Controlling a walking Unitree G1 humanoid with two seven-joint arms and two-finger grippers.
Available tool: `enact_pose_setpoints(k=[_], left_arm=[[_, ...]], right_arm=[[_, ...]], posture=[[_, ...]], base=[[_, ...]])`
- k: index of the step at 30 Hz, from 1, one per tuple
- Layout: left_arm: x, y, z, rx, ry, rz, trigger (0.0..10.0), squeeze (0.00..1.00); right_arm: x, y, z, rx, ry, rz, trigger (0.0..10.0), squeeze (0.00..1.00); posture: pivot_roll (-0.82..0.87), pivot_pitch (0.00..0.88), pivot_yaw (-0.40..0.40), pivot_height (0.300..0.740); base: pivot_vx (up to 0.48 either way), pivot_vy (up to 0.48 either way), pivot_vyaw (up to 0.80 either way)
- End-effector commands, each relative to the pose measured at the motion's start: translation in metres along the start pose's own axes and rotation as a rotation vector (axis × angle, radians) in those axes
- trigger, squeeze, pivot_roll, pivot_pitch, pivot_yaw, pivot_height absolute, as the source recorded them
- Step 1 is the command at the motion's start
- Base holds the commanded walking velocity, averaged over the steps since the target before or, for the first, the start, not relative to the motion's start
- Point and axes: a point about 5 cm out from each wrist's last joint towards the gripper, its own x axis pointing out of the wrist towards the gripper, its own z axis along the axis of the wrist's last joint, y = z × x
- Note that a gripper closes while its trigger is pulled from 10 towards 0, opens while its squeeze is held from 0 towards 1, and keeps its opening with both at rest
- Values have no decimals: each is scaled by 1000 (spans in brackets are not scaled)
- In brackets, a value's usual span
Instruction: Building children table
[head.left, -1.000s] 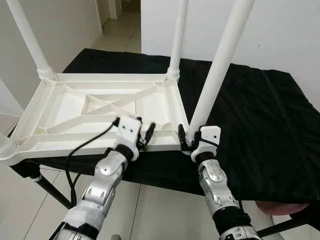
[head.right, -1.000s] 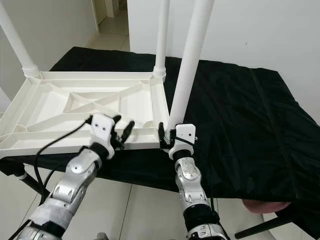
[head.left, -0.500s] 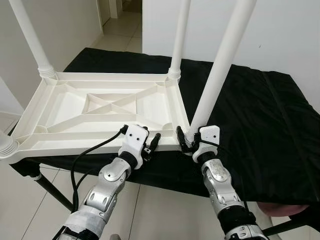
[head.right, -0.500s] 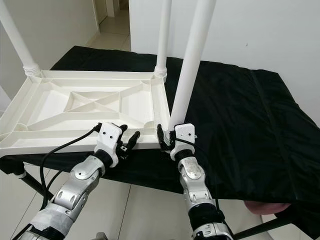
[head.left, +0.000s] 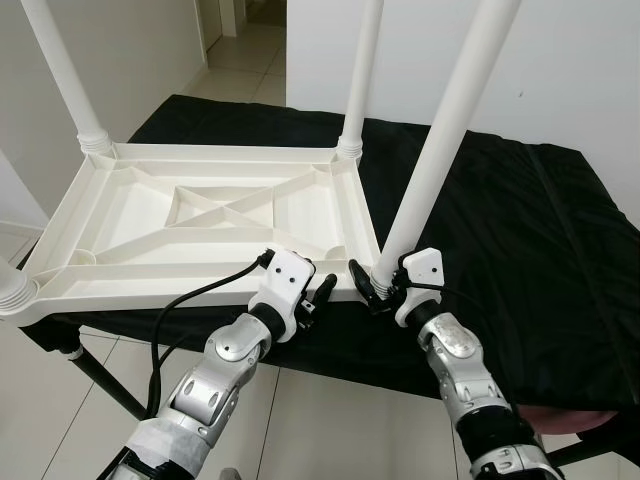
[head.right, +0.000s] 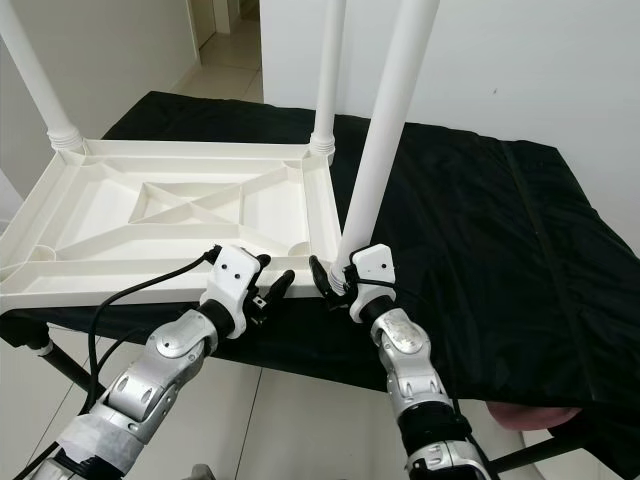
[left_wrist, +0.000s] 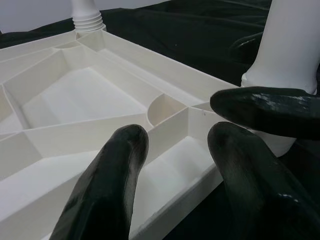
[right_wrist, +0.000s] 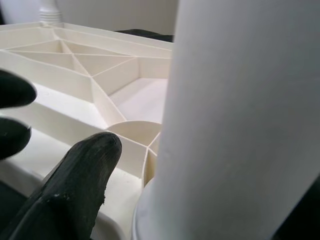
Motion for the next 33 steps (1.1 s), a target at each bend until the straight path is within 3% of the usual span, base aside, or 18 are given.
enact_pose_setpoints(k=[1,7,18,19,20,21,22,29,30,32,33], left_arm=[[-1,-14,4,-1,3,-274,10000,0],[-7,-19,5,17,31,-332,10000,0],[-7,-19,6,22,39,-330,10000,0],[-7,-19,7,22,41,-330,10000,0],[-7,-19,7,22,41,-330,10000,0],[-7,-19,7,21,44,-328,10000,0],[-7,-19,7,21,46,-326,10000,0],[-8,-18,8,17,55,-344,10000,0],[-8,-19,8,17,55,-347,10000,0],[-8,-19,8,17,55,-347,10000,0],[-7,-18,8,18,56,-351,10000,0]], right_arm=[[-2,-2,0,17,11,42,10000,0],[-6,-13,3,-14,31,124,10000,0],[-3,-21,6,-42,39,142,9686,0],[-3,-23,6,-40,41,144,5804,0],[-3,-23,6,-40,41,144,5804,0],[-4,-23,5,-32,47,148,2196,0],[-5,-23,3,-16,54,152,0,0],[-9,-19,-4,18,73,161,0,0],[-9,-19,-4,31,73,147,1804,0],[-9,-19,-4,31,73,147,1804,0],[-8,-18,-3,54,73,126,10000,0]], posture=[[-25,0,-30,740],[-21,0,-28,740],[-18,0,-29,740],[-15,0,-34,740],[-15,0,-34,740],[-13,0,-37,740],[-10,0,-41,740],[-10,0,-41,740],[-10,0,-41,740],[-10,0,-41,740],[-19,0,-39,740]], base=[[0,0,0],[0,0,0],[0,0,0],[0,0,0],[0,0,0],[0,0,0],[0,0,0],[0,0,0],[0,0,0],[0,0,0],[0,0,0]])
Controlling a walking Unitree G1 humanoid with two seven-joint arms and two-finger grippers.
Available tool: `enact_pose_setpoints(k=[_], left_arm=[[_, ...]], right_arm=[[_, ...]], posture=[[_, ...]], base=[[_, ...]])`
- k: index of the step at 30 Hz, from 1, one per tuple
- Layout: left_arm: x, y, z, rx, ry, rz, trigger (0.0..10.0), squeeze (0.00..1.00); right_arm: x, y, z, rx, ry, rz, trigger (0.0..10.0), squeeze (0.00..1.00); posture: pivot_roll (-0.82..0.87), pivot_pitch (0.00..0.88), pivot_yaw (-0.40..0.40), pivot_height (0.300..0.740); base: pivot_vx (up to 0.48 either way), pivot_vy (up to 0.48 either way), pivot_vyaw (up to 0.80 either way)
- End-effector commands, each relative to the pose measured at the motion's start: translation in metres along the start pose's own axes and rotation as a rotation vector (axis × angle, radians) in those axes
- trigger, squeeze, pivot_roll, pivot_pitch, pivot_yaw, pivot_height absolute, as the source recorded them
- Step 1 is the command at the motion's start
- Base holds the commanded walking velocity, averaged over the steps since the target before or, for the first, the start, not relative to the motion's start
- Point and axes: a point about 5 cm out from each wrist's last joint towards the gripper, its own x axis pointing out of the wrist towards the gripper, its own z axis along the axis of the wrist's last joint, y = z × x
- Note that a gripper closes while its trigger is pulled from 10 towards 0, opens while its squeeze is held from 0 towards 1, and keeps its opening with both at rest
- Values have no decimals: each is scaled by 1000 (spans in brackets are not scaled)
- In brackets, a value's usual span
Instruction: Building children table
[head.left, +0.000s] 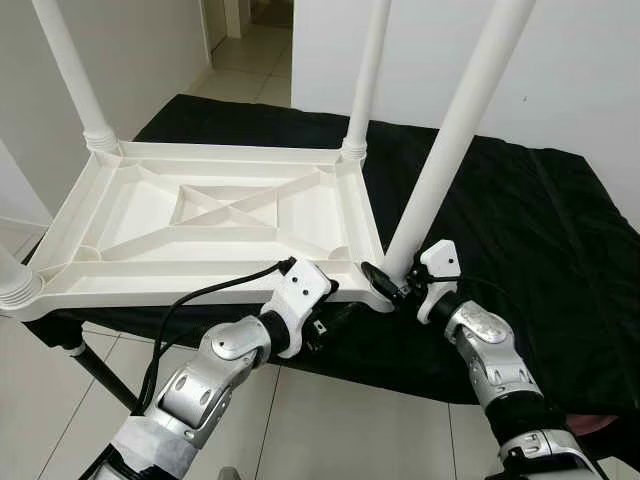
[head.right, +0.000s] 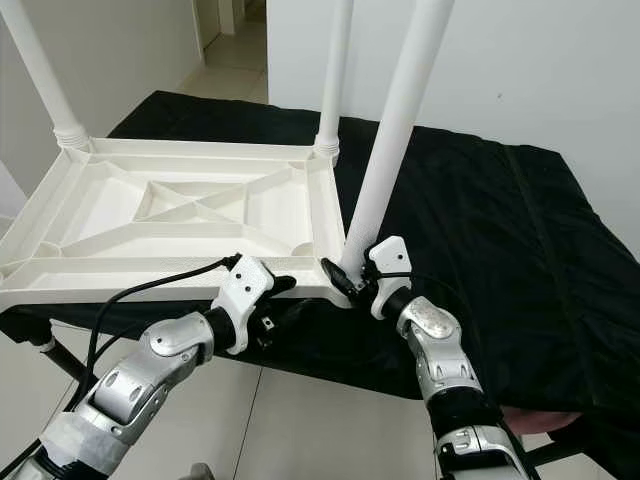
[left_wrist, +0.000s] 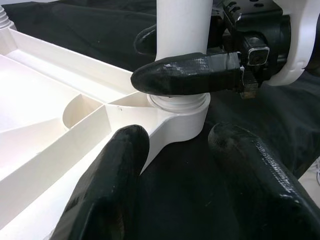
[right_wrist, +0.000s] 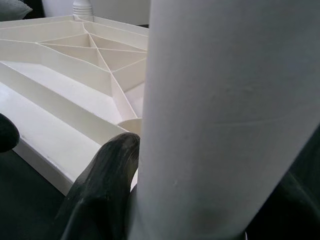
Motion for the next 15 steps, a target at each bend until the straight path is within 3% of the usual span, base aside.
enact_pose_setpoints(k=[1,9,15], left_arm=[[0,0,1,9,10,-37,10000,0],[1,1,2,7,8,-36,10000,0],[1,-1,3,1,6,-37,10000,0]], right_arm=[[-3,2,-8,54,32,-24,10000,0],[2,10,-5,75,33,-125,10000,0],[9,23,-4,110,38,-275,10000,0]], posture=[[-19,0,-39,740],[-19,0,-42,740],[-17,0,-48,740]], base=[[0,0,0],[0,0,0],[0,0,0]])
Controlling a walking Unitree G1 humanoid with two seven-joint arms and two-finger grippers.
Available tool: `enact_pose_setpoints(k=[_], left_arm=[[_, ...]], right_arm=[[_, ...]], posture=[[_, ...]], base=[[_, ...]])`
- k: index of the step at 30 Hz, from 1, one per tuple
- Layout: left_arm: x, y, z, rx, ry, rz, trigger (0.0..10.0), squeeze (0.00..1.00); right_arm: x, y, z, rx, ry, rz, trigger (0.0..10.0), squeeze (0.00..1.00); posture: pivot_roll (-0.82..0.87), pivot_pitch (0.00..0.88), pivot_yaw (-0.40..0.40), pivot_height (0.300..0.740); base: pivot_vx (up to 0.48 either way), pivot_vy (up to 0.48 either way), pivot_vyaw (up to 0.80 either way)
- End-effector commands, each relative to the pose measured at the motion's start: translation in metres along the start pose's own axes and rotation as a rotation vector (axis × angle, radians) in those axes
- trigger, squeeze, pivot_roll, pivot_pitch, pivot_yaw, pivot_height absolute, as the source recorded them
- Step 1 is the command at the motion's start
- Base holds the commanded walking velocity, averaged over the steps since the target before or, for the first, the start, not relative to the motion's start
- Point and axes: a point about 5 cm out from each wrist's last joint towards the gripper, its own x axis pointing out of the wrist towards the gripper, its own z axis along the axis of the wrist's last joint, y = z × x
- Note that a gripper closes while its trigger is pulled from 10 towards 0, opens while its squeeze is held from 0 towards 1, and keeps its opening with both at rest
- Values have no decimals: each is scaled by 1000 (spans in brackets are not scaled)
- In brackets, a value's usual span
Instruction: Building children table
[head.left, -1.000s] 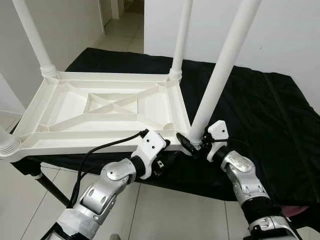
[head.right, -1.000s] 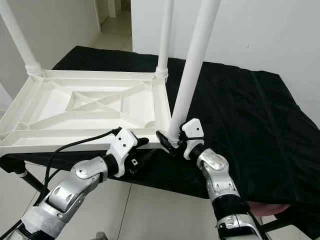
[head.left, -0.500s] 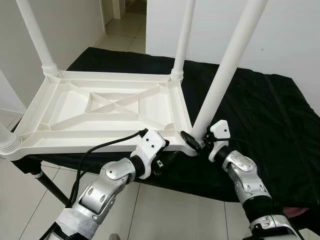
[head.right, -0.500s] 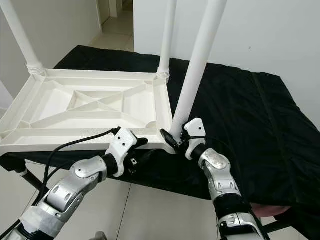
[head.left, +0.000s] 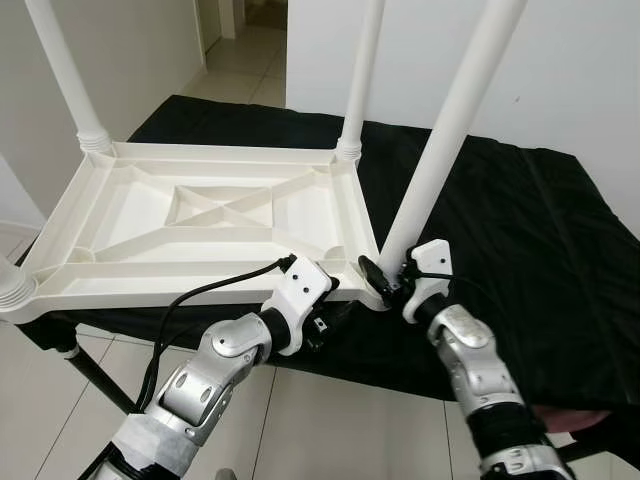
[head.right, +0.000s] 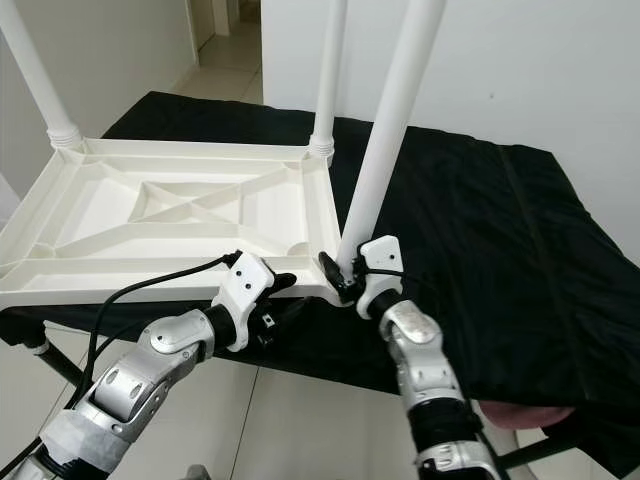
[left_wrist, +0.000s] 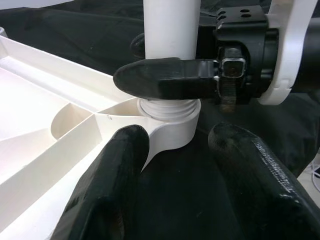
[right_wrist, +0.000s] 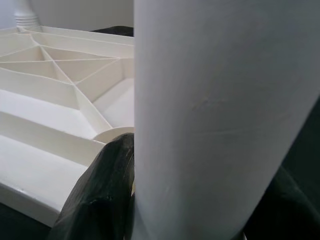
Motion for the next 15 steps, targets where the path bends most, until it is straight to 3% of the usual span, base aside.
enact_pose_setpoints(k=[1,10,15], left_arm=[[0,-1,1,2,7,-35,10000,0],[2,-1,3,-3,1,-33,10000,0],[2,-1,3,-5,0,-32,10000,0]], right_arm=[[-2,3,-7,45,46,-85,10000,0],[0,11,1,111,47,-365,10000,0],[0,17,5,114,38,-398,10000,0]], posture=[[-19,0,-50,740],[-21,0,-54,740],[-22,0,-53,740]], base=[[0,0,0],[0,0,0],[0,0,0]])
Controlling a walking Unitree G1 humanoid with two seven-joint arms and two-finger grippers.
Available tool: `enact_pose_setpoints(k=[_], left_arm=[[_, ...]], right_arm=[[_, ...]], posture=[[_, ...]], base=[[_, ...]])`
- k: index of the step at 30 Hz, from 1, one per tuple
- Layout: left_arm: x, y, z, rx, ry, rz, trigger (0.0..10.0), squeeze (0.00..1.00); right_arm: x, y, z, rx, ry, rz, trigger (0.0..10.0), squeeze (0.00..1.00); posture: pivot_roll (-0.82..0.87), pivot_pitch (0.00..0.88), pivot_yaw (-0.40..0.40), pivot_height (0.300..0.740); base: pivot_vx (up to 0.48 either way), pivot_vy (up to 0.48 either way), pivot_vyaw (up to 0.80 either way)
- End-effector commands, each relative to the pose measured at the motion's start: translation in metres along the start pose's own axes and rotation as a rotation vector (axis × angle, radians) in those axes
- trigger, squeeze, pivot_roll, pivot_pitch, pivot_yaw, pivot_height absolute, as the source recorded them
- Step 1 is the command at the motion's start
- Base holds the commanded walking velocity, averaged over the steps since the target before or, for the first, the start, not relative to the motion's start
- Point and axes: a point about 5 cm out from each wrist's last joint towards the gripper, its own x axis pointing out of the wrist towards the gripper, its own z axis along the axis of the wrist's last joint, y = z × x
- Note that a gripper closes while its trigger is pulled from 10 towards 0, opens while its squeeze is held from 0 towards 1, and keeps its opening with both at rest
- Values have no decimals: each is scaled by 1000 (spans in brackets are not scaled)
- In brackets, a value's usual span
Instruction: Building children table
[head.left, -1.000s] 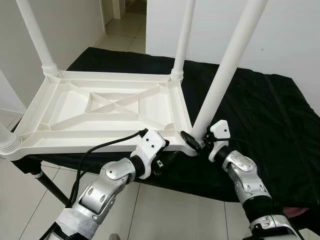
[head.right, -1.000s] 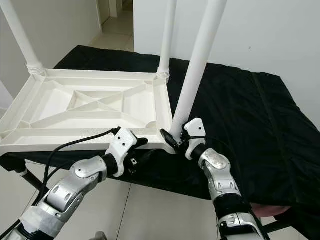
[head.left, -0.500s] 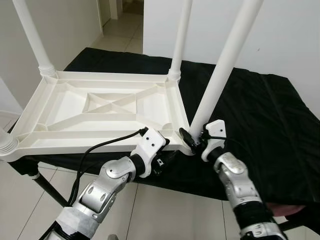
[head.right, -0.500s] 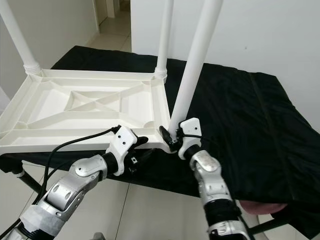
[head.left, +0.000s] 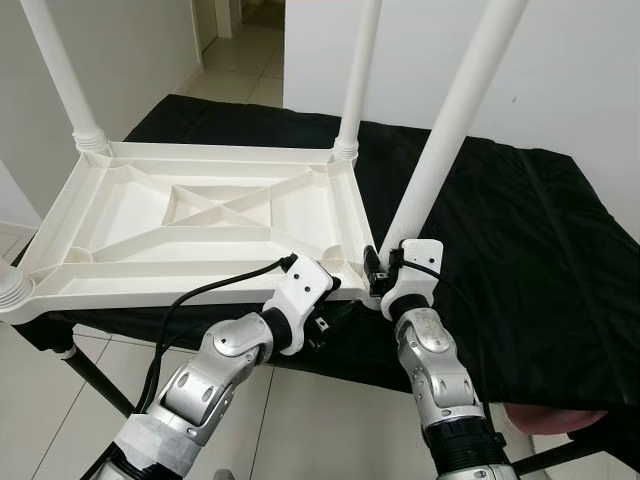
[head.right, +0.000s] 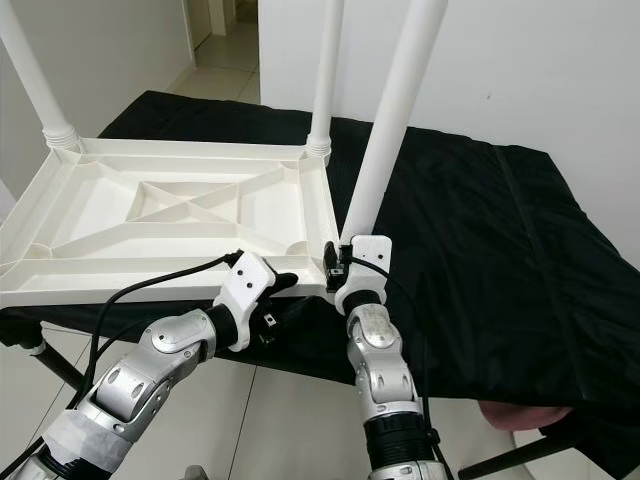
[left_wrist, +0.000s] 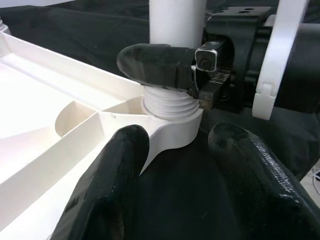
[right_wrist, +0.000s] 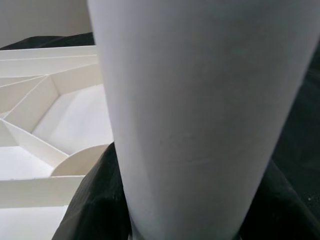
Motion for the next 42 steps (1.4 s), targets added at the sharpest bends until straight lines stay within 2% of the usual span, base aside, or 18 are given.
enact_pose_setpoints(k=[1,2,4,5,6,18,19,20,22,24,26,27,29,32,37,40,42], left_arm=[[2,-2,3,1,-2,-37,10000,0],[2,-2,3,0,-2,-38,10000,0],[2,-2,3,-1,-3,-39,10000,0],[2,-3,3,-2,-3,-40,10000,0],[2,-2,3,-2,-3,-41,10000,0],[3,-3,4,-6,-6,-44,10000,0],[2,-3,5,-6,-7,-45,10000,0],[2,-3,5,-6,-7,-45,10000,0],[2,-4,5,-10,-8,-50,10000,0],[2,-4,5,-15,-7,-54,10000,0],[-1,-7,2,-32,-3,-83,10000,0],[-1,-7,2,-32,-3,-83,10000,0],[-2,-8,1,-41,-3,-97,10000,0],[-2,-4,2,-33,-3,-93,10000,0],[-1,-1,3,-24,-3,-86,10000,0],[0,2,5,-18,-5,-79,10000,0],[0,2,5,-16,-5,-79,10000,0]], right_arm=[[-3,-2,-1,0,13,-34,10000,0],[-4,-3,0,2,12,-39,10000,137],[-4,-3,0,2,15,-46,10000,137],[-5,-4,1,8,13,-54,10000,788],[-5,-5,2,13,11,-55,10000,1000],[-10,-4,8,12,-28,-22,10000,1000],[-11,-4,9,9,-41,42,10000,0],[-11,-4,9,9,-41,42,10000,0],[-11,-8,10,-4,-50,145,10000,0],[-11,-11,11,-19,-52,197,10000,0],[-5,-22,12,-108,-48,314,10000,0],[-5,-22,12,-108,-48,314,10000,0],[0,-31,15,-162,-42,396,10000,0],[8,-41,15,-233,-21,455,10000,0],[12,-44,12,-249,11,505,10000,0],[15,-42,5,-240,67,643,10000,0],[15,-40,2,-242,87,679,10000,0]], posture=[[-26,0,-53,740],[-27,0,-52,740],[-27,0,-52,740],[-29,0,-51,740],[-29,0,-51,740],[-31,0,-52,740],[-31,0,-48,740],[-31,0,-48,740],[-34,0,-45,740],[-34,0,-45,740],[-44,0,-38,740],[-44,0,-38,740],[-44,0,-38,740],[-44,0,-38,740],[-40,0,-34,740],[-38,0,-31,740],[-38,0,-31,740]], base=[[0,0,0],[0,0,0],[0,0,0],[0,0,0],[0,0,0],[0,0,0],[0,0,0],[0,0,0],[0,0,0],[0,0,0],[0,0,0],[0,0,0],[0,0,0],[0,0,0],[0,0,0],[0,0,0],[0,0,0]])
